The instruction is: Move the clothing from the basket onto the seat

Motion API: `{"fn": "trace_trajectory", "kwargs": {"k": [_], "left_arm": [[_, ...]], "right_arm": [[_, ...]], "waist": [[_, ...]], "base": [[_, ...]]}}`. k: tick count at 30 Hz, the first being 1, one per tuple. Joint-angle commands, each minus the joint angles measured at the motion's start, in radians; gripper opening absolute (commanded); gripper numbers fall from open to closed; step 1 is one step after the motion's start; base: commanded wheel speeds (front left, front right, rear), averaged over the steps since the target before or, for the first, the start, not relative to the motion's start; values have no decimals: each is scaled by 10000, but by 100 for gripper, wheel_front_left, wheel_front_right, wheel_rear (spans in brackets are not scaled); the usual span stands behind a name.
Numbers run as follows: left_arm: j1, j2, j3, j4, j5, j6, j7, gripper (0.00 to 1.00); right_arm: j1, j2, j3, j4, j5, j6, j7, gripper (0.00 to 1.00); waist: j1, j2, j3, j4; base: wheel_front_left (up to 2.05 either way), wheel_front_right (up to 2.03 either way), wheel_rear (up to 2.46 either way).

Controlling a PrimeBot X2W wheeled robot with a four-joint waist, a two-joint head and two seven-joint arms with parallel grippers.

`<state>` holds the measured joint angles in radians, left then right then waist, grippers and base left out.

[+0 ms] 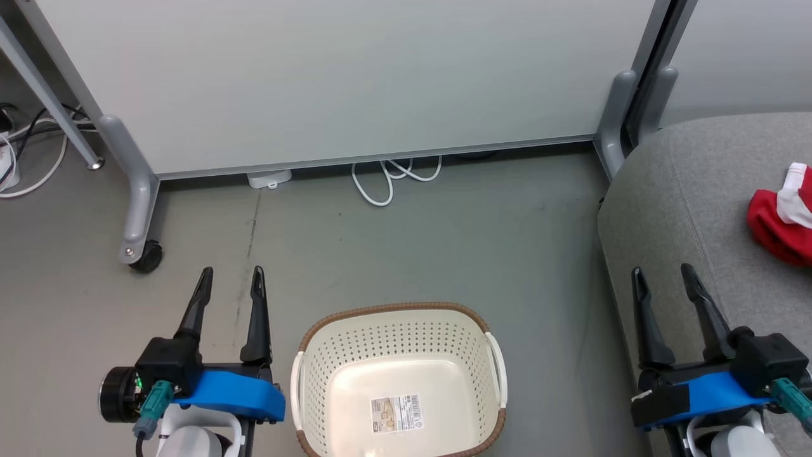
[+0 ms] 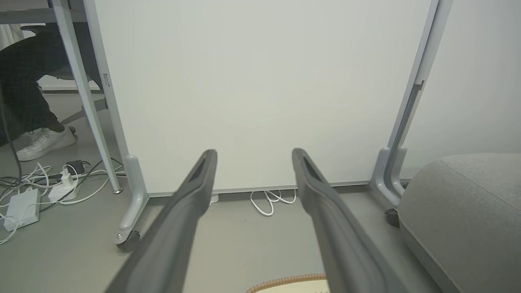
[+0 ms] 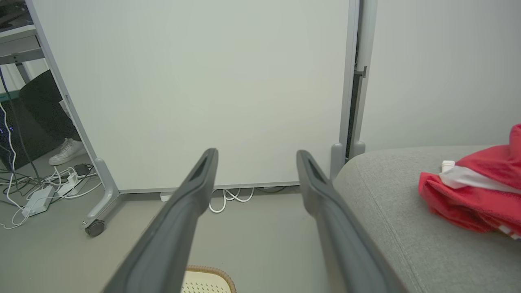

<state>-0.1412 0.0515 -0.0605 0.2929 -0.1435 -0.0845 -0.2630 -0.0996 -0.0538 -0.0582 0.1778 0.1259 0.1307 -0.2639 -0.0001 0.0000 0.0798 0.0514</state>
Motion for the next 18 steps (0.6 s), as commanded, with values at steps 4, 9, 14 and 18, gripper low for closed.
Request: {"fn": "trace_trajectory", "kwargs": {"k": [4,9,14,18], "left_arm": [[215,-12,-35,301,-76,-2,66,0],[207,-11,133,380,-951,-31,349,0],[227,-11,234,295,-1934,-62,580,0],[244,-11,310,229,-2676,-87,752,0]], "right_arm": [[58,21,2,311,11,0,14,0],[19,25,-75,433,905,0,295,0],[24,25,-101,427,1900,0,535,0],[27,25,-118,424,2653,0,715,0]], "waist": [[1,0,-2,0],[1,0,-30,-18],[1,0,-60,-38],[1,0,-84,-55]], "base": [[0,0,0],[0,0,0],[0,0,0],[0,0,0]]}}
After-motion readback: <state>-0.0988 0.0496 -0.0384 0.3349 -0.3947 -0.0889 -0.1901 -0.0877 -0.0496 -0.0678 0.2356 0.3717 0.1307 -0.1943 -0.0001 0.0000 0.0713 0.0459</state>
